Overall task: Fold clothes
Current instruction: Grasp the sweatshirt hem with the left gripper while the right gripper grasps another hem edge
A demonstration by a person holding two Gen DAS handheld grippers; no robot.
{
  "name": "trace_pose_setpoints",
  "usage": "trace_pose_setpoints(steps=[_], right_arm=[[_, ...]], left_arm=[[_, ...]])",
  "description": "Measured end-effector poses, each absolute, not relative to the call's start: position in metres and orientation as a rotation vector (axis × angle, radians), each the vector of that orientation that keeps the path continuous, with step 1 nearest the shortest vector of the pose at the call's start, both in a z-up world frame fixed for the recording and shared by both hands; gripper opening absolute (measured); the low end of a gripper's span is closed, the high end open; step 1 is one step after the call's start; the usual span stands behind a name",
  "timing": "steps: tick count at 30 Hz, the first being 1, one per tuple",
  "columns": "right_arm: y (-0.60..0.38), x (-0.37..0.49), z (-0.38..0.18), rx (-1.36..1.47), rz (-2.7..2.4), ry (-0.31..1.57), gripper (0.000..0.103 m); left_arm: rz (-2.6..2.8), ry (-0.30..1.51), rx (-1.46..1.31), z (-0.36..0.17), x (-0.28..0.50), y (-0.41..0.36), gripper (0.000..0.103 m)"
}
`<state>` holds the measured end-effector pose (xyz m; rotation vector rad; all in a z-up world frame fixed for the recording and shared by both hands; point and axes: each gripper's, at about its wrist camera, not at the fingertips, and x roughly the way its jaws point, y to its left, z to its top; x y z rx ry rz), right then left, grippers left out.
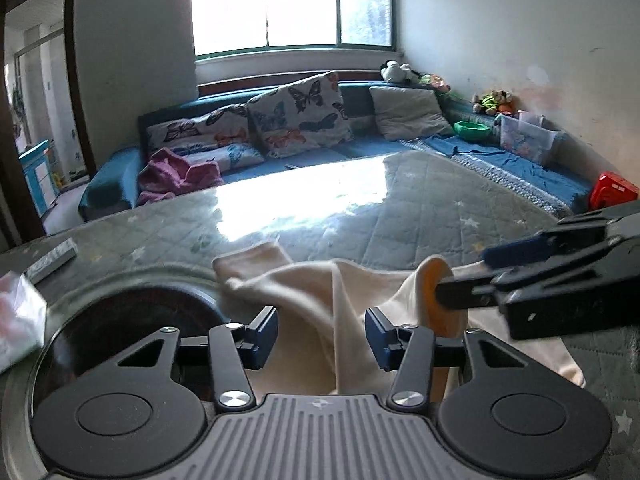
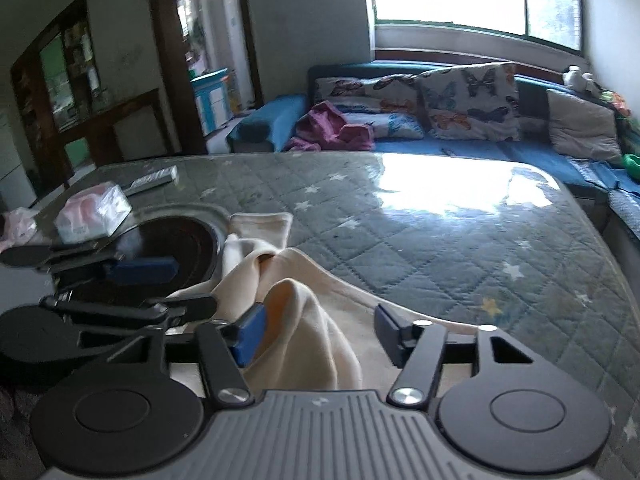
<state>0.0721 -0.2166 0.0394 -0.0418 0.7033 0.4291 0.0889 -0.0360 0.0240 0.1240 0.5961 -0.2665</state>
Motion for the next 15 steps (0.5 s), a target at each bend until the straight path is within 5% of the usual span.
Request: trace_pose_setpoints(steps=[4, 9, 14, 15], right_arm=[[-0.211, 0.080, 0.031, -0.069, 0.454, 0.733, 0.045], [-0.210, 0.086, 0.020, -0.078, 0.455, 0.755, 0.033], [-0.210, 0.087, 0.017, -0.089, 0.452, 0.753, 0.020], [-0.210, 0.087, 0.016, -0.093, 0.451, 0.749, 0.017]], left_arm=[[-0.284, 0.594, 0.117, 0.025, 0.103, -0.038, 0.050], [-0.324, 0.608, 0.111, 0.020, 0.122, -0.041, 0.033], [-0.328, 0.672, 0.106, 0.008, 0.142, -0.043, 0.031], [-0.327, 0.679, 0.109, 0.006, 0.143, -0.043, 0.024]])
